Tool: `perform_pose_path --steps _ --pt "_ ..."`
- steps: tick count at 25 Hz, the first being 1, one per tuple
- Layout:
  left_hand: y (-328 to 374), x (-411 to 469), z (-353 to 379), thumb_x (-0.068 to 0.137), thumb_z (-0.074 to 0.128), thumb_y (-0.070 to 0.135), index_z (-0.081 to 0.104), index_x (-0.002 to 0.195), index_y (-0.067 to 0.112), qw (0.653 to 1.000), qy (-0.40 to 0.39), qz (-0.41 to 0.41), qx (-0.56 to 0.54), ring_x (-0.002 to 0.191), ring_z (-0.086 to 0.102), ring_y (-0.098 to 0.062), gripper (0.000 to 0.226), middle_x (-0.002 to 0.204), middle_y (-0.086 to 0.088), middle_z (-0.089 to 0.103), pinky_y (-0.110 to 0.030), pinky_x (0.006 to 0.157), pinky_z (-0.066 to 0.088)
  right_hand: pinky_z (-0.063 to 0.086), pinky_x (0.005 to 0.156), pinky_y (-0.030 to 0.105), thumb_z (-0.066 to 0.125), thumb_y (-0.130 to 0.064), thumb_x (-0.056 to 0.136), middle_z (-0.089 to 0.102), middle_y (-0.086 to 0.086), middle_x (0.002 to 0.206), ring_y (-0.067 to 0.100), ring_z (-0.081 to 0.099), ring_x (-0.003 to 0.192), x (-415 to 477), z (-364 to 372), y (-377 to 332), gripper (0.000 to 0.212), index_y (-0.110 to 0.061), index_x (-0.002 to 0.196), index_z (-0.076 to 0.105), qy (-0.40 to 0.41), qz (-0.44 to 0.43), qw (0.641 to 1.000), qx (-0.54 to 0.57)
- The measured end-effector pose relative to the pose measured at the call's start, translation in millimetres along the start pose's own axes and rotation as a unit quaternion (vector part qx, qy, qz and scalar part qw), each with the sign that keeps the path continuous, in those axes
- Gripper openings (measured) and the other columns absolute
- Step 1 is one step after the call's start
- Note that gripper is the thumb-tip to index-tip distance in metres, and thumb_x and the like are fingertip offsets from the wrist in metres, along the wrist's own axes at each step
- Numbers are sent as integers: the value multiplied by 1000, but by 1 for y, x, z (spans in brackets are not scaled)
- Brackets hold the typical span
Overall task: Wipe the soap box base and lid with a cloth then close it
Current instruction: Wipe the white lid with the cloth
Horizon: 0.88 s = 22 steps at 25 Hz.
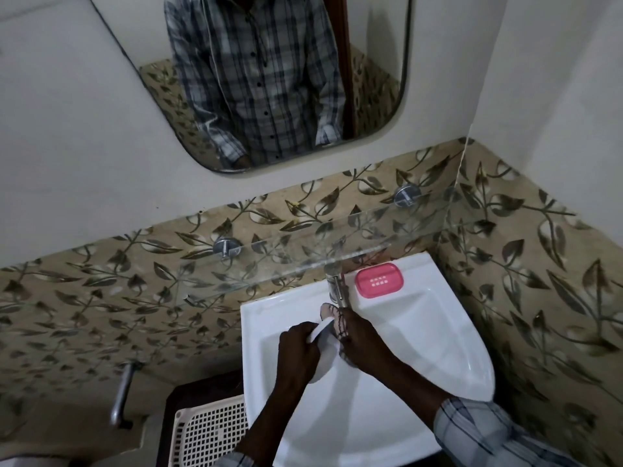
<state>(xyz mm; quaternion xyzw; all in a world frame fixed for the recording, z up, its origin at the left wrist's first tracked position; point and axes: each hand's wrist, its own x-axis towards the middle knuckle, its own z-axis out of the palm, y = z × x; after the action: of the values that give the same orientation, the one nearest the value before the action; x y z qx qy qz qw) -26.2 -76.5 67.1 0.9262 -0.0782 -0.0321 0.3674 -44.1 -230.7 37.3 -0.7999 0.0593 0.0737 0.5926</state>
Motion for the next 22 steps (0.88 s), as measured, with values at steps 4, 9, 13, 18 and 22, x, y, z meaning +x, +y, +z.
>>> perform_pose_path --steps 4,9,13,18,22 --pt "-4 -8 6 88 61 19 76 84 15 997 37 -36 -63 80 71 -16 16 81 -1 78 -12 63 41 54 82 33 53 -6 88 70 9 108 25 68 94 3 9 -16 41 -27 123 61 59 25 992 -108" --pt "1 7 -4 76 45 24 69 73 7 999 -21 26 16 69 66 -31 29 73 -16 74 -27 58 31 52 96 37 57 -8 89 68 5 117 26 64 111 -4 5 -22 38 -15 125 65 99 -296 881 -356" --pt "4 -9 5 84 51 28 76 85 18 994 62 -7 -86 72 66 -2 27 82 7 78 -14 63 42 55 87 40 57 -6 81 71 7 111 29 67 104 -6 5 -39 47 -23 125 62 107 -33 983 -146" --pt "18 -18 18 87 46 15 68 87 21 956 231 -47 -172 74 65 -3 22 79 13 71 -5 64 44 60 69 35 60 -17 91 70 7 82 25 69 72 -2 24 -52 21 -4 107 68 180 183 967 -1" --pt "20 -21 18 100 55 18 62 101 26 951 199 -101 -216 91 67 -10 11 89 19 67 -4 72 43 61 76 38 60 -18 90 73 14 96 30 72 89 -12 33 -47 11 -9 94 64 123 198 972 -31"
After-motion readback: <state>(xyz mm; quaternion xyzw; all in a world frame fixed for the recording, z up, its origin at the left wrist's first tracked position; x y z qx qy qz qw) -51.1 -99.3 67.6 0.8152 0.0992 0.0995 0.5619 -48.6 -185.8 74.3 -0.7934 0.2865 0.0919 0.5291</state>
